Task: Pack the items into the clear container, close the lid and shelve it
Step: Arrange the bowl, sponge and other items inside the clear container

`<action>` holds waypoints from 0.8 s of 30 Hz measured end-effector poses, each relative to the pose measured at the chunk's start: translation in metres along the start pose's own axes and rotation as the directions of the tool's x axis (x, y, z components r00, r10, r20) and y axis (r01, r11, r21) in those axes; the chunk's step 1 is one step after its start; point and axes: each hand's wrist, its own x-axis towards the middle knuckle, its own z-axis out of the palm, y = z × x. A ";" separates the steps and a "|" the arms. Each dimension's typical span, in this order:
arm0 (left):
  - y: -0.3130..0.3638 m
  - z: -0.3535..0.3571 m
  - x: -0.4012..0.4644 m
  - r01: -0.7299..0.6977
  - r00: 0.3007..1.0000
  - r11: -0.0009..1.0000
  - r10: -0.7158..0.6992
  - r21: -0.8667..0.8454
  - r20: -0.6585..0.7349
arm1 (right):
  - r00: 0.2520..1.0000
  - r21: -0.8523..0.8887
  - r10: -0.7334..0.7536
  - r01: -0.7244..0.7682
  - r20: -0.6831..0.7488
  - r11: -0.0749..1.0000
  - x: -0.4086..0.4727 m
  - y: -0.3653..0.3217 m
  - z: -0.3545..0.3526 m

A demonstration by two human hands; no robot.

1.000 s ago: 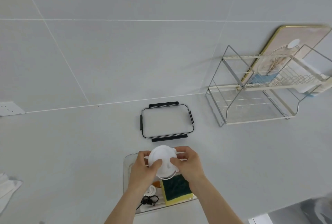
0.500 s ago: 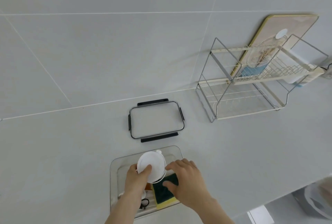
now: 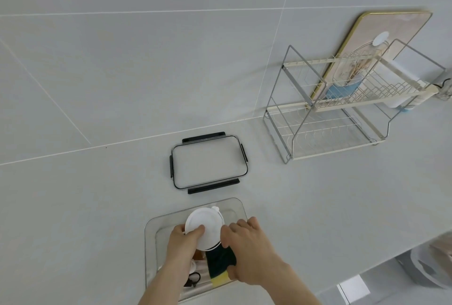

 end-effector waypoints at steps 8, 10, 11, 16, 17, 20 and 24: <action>0.003 -0.002 0.006 -0.002 0.998 0.999 0.000 0.036 0.056 | 0.990 0.577 0.134 -0.087 -0.039 0.812 -0.026 0.028 -0.027; 0.006 0.004 0.003 -0.034 0.998 0.996 0.030 0.078 0.057 | 0.971 0.702 0.218 -0.086 -0.102 0.707 -0.028 0.033 -0.028; 0.007 0.007 0.002 -0.047 0.998 0.994 0.042 0.094 0.053 | 0.955 0.743 0.266 -0.084 -0.129 0.664 -0.029 0.035 -0.028; 0.010 0.029 0.000 -0.081 0.996 0.984 0.075 0.158 0.042 | 0.892 0.839 0.406 -0.061 -0.197 0.541 -0.030 0.042 -0.022; 0.009 0.032 0.001 -0.082 0.996 0.985 0.076 0.154 0.044 | 0.880 0.857 0.430 -0.055 -0.202 0.513 -0.031 0.043 -0.022; 0.008 0.043 0.004 -0.092 0.996 0.978 0.089 0.188 0.025 | 0.834 0.906 0.511 -0.034 -0.206 0.422 -0.033 0.047 -0.020; 0.002 0.051 0.009 -0.119 0.991 0.953 0.129 0.280 -0.017 | 0.806 0.913 0.548 -0.024 -0.223 0.407 -0.031 0.048 -0.016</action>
